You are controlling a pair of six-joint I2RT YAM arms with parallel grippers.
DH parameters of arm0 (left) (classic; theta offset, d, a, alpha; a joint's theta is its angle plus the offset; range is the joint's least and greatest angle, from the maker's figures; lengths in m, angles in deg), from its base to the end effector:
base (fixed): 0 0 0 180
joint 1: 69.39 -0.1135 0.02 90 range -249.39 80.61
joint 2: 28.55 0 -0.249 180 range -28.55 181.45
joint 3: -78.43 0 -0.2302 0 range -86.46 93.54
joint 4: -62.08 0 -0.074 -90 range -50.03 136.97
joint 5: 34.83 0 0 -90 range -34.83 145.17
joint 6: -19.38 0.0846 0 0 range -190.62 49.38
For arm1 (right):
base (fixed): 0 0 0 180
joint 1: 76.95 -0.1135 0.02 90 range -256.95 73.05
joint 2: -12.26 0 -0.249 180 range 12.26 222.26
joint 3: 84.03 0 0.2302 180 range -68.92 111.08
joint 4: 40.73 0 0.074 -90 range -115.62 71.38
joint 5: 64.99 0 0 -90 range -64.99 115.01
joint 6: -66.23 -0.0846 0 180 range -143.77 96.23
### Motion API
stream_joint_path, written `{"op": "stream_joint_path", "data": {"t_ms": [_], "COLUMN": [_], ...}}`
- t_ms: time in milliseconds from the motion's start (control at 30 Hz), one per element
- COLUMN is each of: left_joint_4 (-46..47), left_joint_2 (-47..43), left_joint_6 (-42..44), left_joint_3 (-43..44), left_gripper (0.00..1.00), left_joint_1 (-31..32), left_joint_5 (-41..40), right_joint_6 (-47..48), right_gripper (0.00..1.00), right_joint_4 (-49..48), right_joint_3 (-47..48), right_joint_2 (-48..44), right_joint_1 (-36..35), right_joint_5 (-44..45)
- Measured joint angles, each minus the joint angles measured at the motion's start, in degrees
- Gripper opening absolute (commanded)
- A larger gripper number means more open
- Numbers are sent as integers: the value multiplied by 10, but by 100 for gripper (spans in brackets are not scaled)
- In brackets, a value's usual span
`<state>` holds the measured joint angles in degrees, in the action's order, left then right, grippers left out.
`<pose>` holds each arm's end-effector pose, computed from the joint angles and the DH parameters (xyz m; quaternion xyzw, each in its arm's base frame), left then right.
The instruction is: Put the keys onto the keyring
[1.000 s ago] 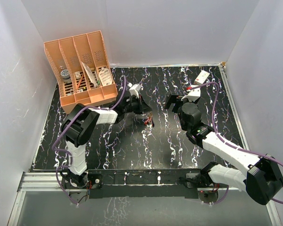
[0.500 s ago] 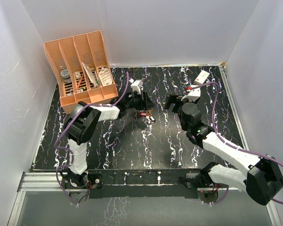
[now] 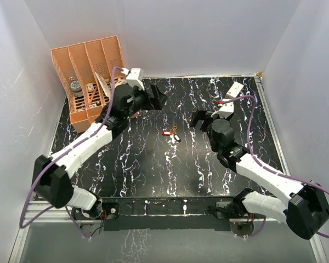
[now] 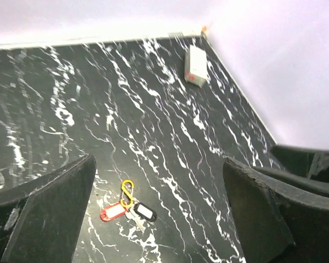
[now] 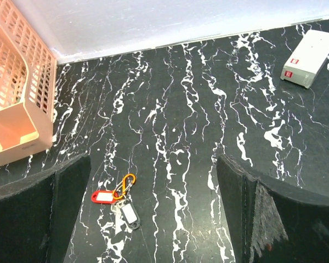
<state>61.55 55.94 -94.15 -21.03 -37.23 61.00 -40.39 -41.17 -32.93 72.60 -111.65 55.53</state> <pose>0.3200 -0.2114 0.3331 0.0896 0.7286 -0.3497 0.5821 0.2457 0.1179 0.2704 0.0541 0.7503 0.0917 0.6524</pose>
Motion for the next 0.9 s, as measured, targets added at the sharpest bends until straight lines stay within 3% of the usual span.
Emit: {"op": "stream_joint_path", "data": {"t_ms": [233,467,700,900], "left_joint_4": [-96,-150,-173,-188], "left_joint_2": [-112,-207,-226,-225], "left_joint_6": [7,21,32,34], "left_joint_3": [2,-30,-36,-36], "left_gripper": [99,99,99,99], "left_joint_1": [0,0,0,0], "left_joint_5": [-95,-163,-201,-202], "right_joint_6": [-72,-176,-277,-319], "right_gripper": [98,98,98,98], "right_joint_4": [90,163,189,233], "right_joint_3": [56,54,10,14], "right_joint_2": [36,18,-97,-84], "right_joint_1": [3,3,21,42], "right_joint_5": [64,139,176,168]}}
